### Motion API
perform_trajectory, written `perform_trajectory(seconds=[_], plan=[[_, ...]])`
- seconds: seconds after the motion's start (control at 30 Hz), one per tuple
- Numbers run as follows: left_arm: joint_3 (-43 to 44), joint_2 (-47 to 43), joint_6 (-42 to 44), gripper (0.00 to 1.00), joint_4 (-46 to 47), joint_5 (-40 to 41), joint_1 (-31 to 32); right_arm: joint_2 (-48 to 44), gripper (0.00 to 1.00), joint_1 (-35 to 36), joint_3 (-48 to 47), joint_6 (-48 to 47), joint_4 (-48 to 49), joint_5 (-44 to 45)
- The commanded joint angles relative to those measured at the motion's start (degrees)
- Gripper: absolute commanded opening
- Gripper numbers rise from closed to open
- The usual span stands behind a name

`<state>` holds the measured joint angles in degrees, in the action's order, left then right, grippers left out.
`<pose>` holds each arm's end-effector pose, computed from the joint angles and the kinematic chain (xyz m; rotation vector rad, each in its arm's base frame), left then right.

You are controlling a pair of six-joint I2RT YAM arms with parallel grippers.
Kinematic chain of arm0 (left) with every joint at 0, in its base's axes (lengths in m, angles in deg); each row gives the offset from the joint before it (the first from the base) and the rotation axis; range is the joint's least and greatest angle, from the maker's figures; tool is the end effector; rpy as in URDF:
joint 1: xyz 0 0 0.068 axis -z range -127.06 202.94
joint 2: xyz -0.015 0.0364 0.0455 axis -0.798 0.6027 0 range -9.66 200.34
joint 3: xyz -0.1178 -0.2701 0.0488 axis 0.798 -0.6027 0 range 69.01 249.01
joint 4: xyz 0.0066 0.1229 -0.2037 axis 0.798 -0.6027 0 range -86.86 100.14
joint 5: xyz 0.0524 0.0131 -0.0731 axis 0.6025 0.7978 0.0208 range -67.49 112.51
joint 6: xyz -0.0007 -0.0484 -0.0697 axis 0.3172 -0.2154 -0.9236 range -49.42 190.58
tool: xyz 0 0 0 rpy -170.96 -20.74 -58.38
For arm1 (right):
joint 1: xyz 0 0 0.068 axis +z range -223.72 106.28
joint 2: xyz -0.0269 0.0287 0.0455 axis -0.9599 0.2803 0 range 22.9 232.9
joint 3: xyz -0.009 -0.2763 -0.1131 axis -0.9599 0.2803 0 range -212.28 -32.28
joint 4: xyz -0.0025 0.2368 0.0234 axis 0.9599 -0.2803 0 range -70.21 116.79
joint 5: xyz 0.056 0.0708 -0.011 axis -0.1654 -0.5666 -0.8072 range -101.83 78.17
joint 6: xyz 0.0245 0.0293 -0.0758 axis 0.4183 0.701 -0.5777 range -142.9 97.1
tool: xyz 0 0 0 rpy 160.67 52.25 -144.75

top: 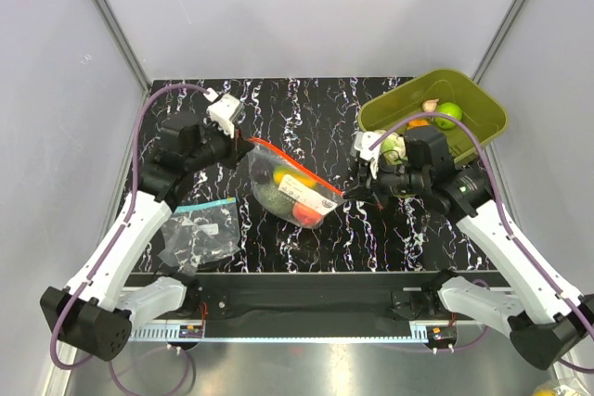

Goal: Place the food in the zip-top bag and seal the zipper
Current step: Zip the zipper food storage bag at the center of the board, then place the zipper food storage bag at the center of the board.

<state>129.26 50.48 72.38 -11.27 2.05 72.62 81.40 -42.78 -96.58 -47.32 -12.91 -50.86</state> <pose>0.2068 -0.1017 0.3738 0.5977 1.8643 -0.5528 0.1391 0.1380 0.3696 -1.3138 1.6592 0.7988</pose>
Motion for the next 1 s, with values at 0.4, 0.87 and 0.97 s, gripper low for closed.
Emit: perform_trajectory(seconds=[0.4, 0.87, 0.97], plan=[[21.21, 27.20, -4.87, 0.00, 17.36, -10.29, 9.49, -6.97, 0.00, -0.70, 5.22, 23.88, 2.95, 19.14], [41.53, 46.21, -12.17, 0.00, 14.73, -7.39, 14.07, -1.03, 0.00, -15.97, 4.10, 33.82, 2.00, 32.97], [40.56, 46.47, -13.14, 0.01, 15.43, -7.22, 14.42, 1.70, 0.00, -18.54, 2.07, 35.32, 2.69, 32.34]])
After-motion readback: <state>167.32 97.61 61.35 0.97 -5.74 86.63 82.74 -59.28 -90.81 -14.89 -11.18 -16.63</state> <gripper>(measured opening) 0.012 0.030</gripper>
